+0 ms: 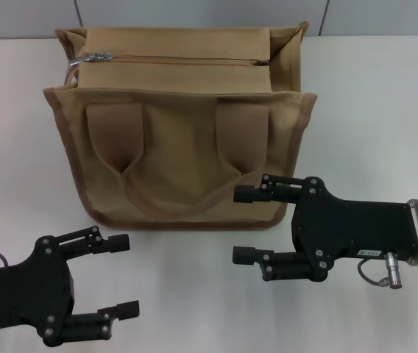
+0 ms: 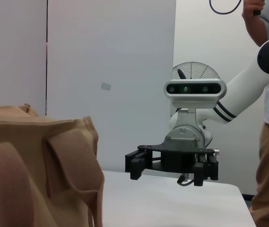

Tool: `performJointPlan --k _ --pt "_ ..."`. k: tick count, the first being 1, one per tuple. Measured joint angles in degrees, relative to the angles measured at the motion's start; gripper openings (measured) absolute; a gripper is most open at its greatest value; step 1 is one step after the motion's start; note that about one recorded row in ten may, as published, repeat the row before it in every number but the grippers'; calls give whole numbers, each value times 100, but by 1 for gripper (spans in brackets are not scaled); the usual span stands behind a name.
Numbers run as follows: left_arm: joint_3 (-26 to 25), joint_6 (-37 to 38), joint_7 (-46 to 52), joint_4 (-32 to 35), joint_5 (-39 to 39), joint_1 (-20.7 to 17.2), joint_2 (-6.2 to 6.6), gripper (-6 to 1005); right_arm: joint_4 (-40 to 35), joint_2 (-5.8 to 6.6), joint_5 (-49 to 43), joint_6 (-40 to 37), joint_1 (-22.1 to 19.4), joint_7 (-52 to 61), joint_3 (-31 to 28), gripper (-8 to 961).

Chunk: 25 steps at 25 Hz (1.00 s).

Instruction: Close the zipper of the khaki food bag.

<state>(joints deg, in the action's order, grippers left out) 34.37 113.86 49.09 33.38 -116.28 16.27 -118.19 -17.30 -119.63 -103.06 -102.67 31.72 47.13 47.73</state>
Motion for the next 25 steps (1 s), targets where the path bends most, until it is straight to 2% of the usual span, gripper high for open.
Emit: performJointPlan --k 12,14,20,22,25 --pt "-132 -49 -24 -37 102 21 -24 785 54 -17 20 55 1 4 0 749" --pt "-414 -63 -36 -119 349 -2 -35 785 126 -17 25 61 2 -19 -4 749" --pt "-2015 -348 -70 -808 1303 -55 -40 785 468 -17 50 97 3 -231 -61 749" --pt "-2302 -621 -72 -993 1520 -7 -40 785 524 -17 66 109 3 -292 -64 750" --pt "-2469 -1062 -74 -1162 1750 150 -47 785 621 -17 124 146 7 -388 -68 750"
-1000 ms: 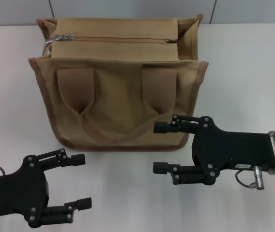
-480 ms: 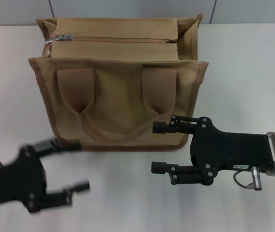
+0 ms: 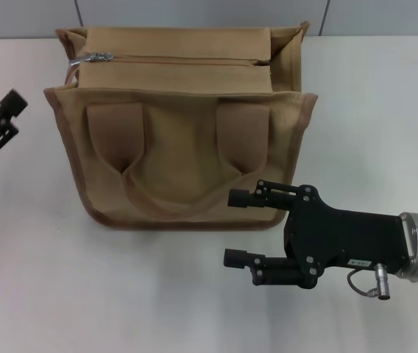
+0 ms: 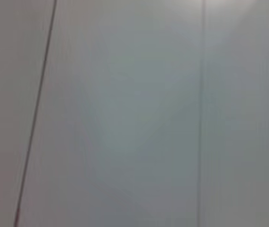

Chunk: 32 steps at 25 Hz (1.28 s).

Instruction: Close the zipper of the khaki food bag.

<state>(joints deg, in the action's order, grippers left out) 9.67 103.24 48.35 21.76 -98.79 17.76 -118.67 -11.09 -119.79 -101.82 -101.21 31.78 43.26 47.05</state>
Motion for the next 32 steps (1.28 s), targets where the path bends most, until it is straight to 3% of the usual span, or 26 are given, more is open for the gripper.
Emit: performJointPlan --k 6,13,23,32 --pt "143 -767 -2 -14 -106 368 2 785 74 0 5 6 -14 -44 -2 749" --pt "1095 -806 -12 200 -174 495 17 784 113 0 5 56 -73 -52 -3 748" --pt "1089 -997 -3 -64 422 731 -21 784 240 -8 5 173 -53 -55 -3 748" --pt "1129 -1318 -10 -62 462 753 -25 783 279 -9 65 321 -50 -55 -3 749"
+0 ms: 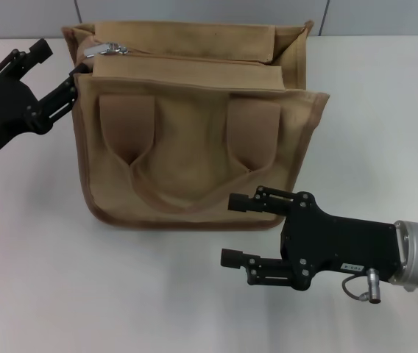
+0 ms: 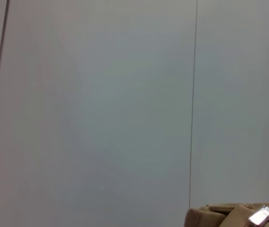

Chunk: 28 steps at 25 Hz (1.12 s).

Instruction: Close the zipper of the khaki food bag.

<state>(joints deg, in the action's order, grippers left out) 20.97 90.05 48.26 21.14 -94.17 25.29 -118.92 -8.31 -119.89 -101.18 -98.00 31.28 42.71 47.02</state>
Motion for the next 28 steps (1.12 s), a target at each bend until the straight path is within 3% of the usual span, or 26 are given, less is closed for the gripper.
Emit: performJointPlan --k 9,15,21,28 --pt "462 235 270 675 -93 -201 47 761 -7 0 13 57 83 0 0 749" --pt "1303 190 574 1198 -96 -207 33 729 7 0 113 136 155 -4 2 750" --pt "1280 -24 555 1174 94 -60 -4 696 101 0 168 188 172 -208 2 750" --pt "1290 -80 523 1156 552 -149 5 658 114 0 222 230 155 -221 -10 749"
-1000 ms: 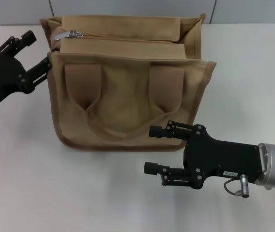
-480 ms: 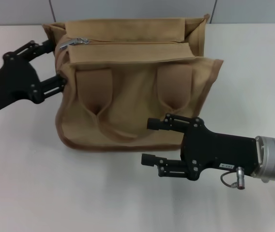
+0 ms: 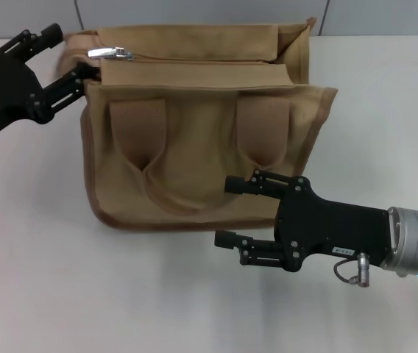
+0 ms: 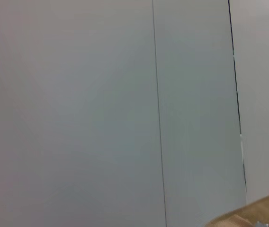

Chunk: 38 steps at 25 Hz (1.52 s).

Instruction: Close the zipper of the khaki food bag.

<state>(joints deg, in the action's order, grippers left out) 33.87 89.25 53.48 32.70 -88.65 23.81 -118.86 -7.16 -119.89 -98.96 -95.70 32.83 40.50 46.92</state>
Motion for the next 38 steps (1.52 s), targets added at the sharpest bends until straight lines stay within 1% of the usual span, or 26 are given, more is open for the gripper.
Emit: performJointPlan --k 7,13,16,20,27,31,34,38 --pt "38 34 -227 -42 9 -57 -5 620 36 0 24 41 27 -5 1 748" --pt "6 51 -227 -190 166 -99 -4 419 50 0 70 64 41 -7 2 749" --pt "24 63 -228 -208 206 -125 1 180 51 0 72 109 41 -7 2 749" --pt "6 66 -227 -241 291 -168 -2 139 56 0 75 148 40 -7 2 750" --pt "32 93 -240 -366 654 -251 -5 68 98 0 83 200 38 -7 1 749" --pt "49 181 -217 -382 672 -257 -9 62 145 1 184 148 30 -7 -5 749" --pt "52 424 -225 -582 694 -219 -16 51 259 1 449 -6 29 14 -8 749" --pt "49 722 -228 -955 976 -100 -23 32 381 0 911 -571 30 289 -7 750"
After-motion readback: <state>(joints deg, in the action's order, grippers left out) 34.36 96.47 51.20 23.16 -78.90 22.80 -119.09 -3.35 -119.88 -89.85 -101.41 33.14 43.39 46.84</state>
